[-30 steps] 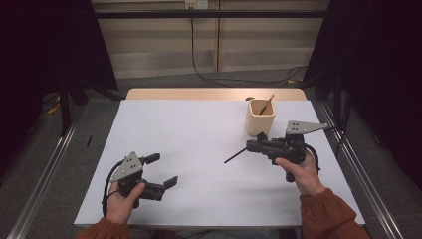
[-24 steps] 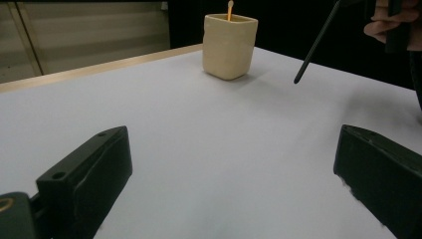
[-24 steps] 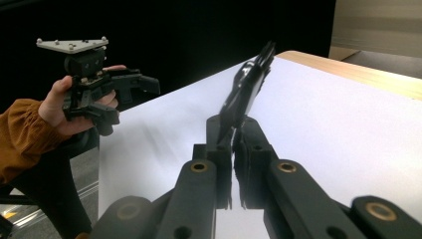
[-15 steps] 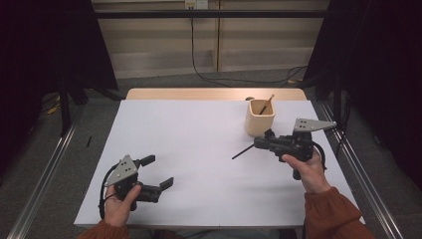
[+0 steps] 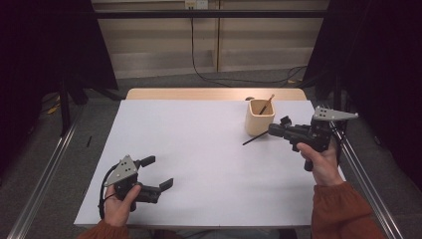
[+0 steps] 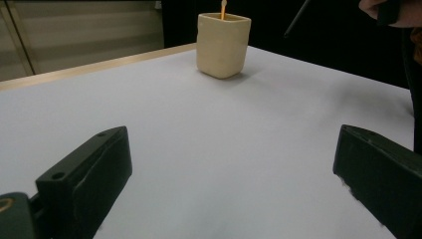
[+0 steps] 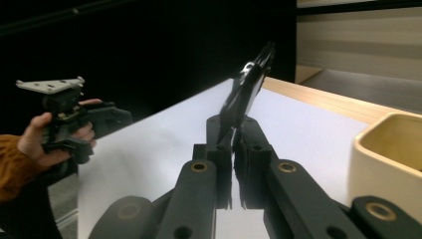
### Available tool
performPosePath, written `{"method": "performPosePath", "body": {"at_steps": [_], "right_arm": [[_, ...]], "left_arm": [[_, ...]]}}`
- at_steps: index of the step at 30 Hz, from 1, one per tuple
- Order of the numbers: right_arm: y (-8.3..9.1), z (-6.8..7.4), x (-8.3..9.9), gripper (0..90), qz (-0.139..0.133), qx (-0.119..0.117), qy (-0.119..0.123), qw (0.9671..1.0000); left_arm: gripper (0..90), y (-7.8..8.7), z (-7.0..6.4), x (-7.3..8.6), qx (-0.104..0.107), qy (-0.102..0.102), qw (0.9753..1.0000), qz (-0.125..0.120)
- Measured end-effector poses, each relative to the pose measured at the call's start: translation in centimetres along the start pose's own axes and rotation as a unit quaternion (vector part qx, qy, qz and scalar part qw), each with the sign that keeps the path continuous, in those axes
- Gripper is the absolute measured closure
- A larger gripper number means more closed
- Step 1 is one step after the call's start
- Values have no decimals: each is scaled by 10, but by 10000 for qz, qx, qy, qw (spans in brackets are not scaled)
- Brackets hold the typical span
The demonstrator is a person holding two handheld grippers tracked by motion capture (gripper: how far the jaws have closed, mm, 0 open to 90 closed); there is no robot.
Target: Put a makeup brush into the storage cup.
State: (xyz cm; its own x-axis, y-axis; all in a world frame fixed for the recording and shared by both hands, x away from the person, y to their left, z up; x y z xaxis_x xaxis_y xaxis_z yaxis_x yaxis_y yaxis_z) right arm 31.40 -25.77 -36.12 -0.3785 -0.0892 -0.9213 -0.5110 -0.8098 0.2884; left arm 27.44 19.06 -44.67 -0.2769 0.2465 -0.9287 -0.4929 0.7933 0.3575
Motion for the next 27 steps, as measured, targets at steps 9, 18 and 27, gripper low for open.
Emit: {"method": "performPosePath", "body": {"at_steps": [9, 18, 27], "right_arm": [[1, -10, -14, 853, 84, 53, -66, 9999], [1, -24, -35, 853, 135, 278, 22, 9995], [1, -41, -42, 853, 181, 644, -23, 9978]], "left_arm": [[15, 1, -2, -1, 6, -49, 10000, -63], [15, 1, -1, -2, 15, -19, 10000, -81], [15, 1, -2, -2, 32, -93, 9999, -49]]}}
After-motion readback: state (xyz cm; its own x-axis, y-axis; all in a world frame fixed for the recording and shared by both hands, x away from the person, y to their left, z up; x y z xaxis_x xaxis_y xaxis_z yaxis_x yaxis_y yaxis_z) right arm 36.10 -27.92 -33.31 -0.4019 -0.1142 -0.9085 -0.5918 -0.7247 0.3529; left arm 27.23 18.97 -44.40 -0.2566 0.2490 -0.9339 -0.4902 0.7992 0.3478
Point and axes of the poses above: each handheld gripper's, and its own axes: y roughly backward along the jaws, x roughly out of its underside, z roughly to its left, the point moved 3 cm from there along -y, roughly forward along the jaws, and after that the axes turned 4 degrees about z, right-handed, at the moved point
